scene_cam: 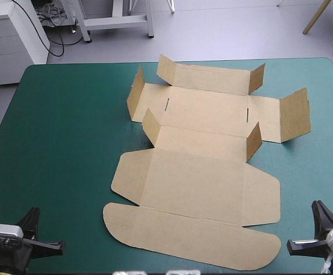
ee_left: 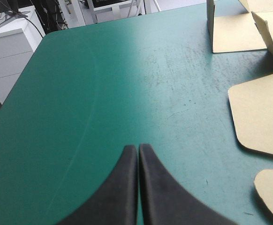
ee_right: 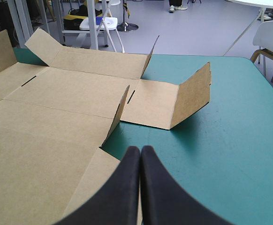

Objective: Fold the box

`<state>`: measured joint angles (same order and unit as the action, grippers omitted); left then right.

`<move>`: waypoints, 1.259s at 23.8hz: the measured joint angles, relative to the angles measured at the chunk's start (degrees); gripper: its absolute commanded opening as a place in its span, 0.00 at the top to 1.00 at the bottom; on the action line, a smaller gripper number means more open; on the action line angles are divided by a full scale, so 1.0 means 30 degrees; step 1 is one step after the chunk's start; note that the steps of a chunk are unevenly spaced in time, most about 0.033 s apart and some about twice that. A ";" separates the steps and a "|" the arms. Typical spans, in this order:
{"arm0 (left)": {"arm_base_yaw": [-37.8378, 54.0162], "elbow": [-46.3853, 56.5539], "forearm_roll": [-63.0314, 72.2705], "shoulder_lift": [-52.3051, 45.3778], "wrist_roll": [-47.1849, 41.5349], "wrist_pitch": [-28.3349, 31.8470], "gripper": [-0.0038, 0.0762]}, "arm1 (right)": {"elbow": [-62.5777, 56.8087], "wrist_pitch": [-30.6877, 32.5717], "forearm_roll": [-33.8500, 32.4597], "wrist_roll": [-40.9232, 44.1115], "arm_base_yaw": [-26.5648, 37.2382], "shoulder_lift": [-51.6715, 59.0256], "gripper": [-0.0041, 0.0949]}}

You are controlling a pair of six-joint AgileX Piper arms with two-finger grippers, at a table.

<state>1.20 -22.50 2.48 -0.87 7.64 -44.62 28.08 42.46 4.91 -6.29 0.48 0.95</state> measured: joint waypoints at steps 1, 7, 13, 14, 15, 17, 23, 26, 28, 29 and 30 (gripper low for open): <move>0.0000 0.0000 0.0000 0.0000 0.0000 0.0000 0.96 | 0.0000 0.0000 0.0000 0.0000 0.0000 0.0000 0.98; 0.0000 0.0000 0.0000 0.0000 0.0000 0.0000 0.96 | 0.0000 0.0000 0.0017 0.0000 0.0000 0.0000 0.98; 0.0000 0.0000 0.0016 0.0000 0.0000 0.0000 0.96 | 0.0000 0.0000 0.0017 0.0000 0.0000 0.0000 0.98; 0.0000 0.0000 0.0016 0.0000 0.0000 0.0000 0.96 | 0.0000 0.0000 0.0017 0.0000 0.0000 0.0000 0.98; 0.0000 0.0000 0.0016 0.0000 0.0000 0.0000 0.96 | 0.0000 0.0000 0.0017 0.0000 0.0000 0.0000 0.98; 0.0000 0.0000 0.0016 0.0000 0.0000 0.0000 0.96 | 0.0000 0.0000 0.0017 0.0000 0.0000 0.0000 0.98; 0.0000 0.0000 0.0036 0.0000 0.0000 0.0000 0.96 | 0.0000 0.0000 0.0017 0.0000 0.0000 0.0000 0.98; 0.0000 0.0000 0.0050 0.0000 0.0000 0.0000 0.96 | 0.0000 0.0000 0.0017 0.0000 0.0000 0.0000 0.96; 0.0000 0.0000 0.0050 0.0000 0.0000 0.0000 0.96 | 0.0000 0.0000 0.0017 0.0000 0.0000 0.0000 0.89; 0.0000 0.0000 0.0050 0.0000 0.0000 0.0000 0.96 | 0.0000 0.0000 0.0017 0.0000 0.0000 0.0000 0.85; 0.0000 0.0000 0.0050 0.0000 0.0000 0.0000 0.96 | 0.0000 0.0000 0.0017 0.0000 0.0000 0.0000 0.75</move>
<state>1.20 -22.50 2.63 -0.87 7.64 -44.62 28.08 42.46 4.96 -6.29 0.48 0.95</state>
